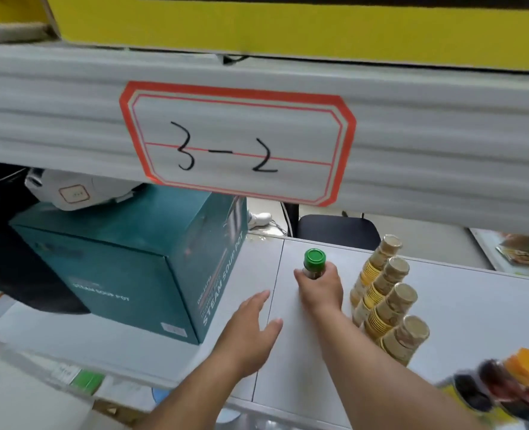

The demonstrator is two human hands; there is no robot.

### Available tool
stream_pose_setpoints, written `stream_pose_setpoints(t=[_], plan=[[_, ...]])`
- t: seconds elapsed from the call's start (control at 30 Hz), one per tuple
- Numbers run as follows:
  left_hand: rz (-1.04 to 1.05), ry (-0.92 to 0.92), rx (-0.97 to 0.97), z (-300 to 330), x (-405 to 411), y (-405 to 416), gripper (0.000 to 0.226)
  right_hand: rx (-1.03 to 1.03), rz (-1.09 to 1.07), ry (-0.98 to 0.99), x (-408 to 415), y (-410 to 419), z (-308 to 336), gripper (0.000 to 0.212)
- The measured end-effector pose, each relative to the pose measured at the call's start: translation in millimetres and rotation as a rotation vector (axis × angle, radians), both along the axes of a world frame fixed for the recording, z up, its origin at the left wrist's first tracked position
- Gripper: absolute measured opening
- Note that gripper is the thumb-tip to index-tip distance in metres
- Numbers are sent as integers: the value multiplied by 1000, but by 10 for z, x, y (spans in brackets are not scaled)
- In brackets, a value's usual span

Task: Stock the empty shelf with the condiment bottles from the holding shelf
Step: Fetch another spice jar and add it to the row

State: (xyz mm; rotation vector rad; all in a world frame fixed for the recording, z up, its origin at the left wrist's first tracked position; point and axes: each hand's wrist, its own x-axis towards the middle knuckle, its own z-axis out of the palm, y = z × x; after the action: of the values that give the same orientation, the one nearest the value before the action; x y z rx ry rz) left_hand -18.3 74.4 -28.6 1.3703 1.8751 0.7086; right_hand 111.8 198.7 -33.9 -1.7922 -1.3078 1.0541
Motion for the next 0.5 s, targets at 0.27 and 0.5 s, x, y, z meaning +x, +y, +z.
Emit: stream_pose_setpoints(t=[0.27,0.5], plan=[[15,-37,28,158,-23,-27,67,90,44,71,-39,-364,185,28],[-52,-124,102,685,2,-506,72,83,71,157,178,-1289,906,28]])
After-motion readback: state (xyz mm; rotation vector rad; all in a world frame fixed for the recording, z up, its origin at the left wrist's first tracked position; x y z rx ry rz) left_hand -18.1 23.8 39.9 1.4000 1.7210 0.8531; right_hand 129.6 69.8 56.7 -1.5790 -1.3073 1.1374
